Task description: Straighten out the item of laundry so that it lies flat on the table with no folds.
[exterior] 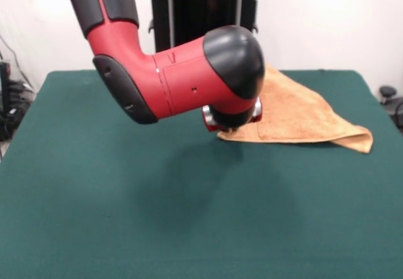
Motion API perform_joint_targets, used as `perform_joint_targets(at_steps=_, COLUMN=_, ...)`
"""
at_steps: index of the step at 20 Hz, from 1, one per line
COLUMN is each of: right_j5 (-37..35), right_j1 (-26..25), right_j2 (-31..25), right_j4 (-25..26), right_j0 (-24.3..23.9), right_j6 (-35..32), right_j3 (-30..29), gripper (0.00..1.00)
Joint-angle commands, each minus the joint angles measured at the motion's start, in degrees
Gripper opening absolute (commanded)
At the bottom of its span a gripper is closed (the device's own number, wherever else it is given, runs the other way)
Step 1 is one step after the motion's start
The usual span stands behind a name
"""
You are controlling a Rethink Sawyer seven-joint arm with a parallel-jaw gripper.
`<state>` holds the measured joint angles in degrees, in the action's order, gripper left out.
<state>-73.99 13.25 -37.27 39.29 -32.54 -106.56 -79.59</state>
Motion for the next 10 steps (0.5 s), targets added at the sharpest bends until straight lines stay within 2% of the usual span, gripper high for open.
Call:
perform_joint_targets(at_steps=1, right_j5=12.19, right_j1=-0.89, right_j2=-0.80, right_j4=6.19, right_j0=0.53, right_j6=11.35, right_j3=6.09, gripper=0.00)
perform_joint_targets(at_steps=5, right_j5=20.16, right_j1=6.51, right_j2=1.20, right_j4=5.89, right_j0=0.90, right_j6=-0.43, right_j3=-6.94, gripper=0.00)
perform_joint_targets(at_steps=10, right_j5=18.86, right_j1=13.79, right_j2=1.35, right_j4=3.02, right_j0=0.98, right_j6=-1.80, right_j3=-11.33, gripper=0.00)
